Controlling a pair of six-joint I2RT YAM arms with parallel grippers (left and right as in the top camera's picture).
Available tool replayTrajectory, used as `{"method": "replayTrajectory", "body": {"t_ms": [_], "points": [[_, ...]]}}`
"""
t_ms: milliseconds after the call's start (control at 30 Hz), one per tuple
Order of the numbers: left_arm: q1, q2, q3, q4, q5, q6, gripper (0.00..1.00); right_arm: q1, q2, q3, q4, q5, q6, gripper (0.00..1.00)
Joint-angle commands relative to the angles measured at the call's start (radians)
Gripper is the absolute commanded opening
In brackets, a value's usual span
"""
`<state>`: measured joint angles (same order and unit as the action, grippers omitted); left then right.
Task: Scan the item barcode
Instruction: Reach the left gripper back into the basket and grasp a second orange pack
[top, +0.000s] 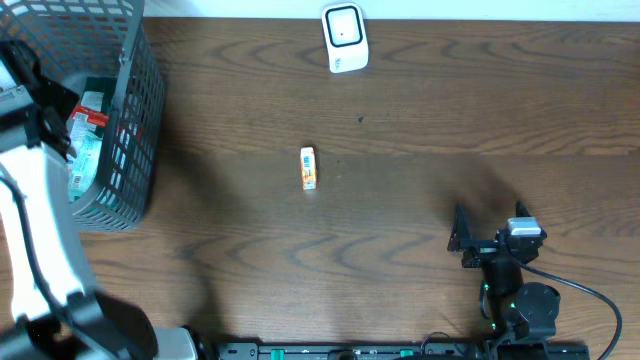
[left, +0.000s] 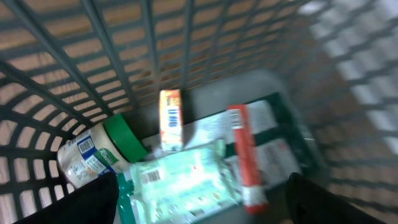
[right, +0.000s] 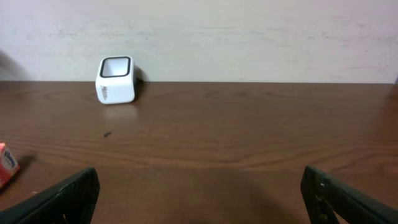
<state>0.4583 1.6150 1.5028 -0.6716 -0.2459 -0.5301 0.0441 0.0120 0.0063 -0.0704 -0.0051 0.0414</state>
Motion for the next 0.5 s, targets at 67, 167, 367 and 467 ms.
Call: {"method": "replayTrajectory", "body": {"t_ms": [67,167,367,467], "points": [[0.047,0.107,0.008,0.023,-0.005,0.021,0.86,-0.003,-0.005,-0.001,-0.005,0.0,-0.005,0.99],[0.049,0.151,0.008,0.038,-0.006,0.021,0.84,-0.003,-0.005,-0.001,-0.004,0.0,-0.005,0.99],[0.051,0.231,0.008,0.089,-0.01,0.021,0.79,-0.003,-0.005,-0.001,-0.004,0.0,-0.005,0.99],[0.051,0.269,0.007,0.11,-0.011,0.021,0.79,-0.003,-0.005,-0.001,-0.004,0.0,-0.005,0.99]]}}
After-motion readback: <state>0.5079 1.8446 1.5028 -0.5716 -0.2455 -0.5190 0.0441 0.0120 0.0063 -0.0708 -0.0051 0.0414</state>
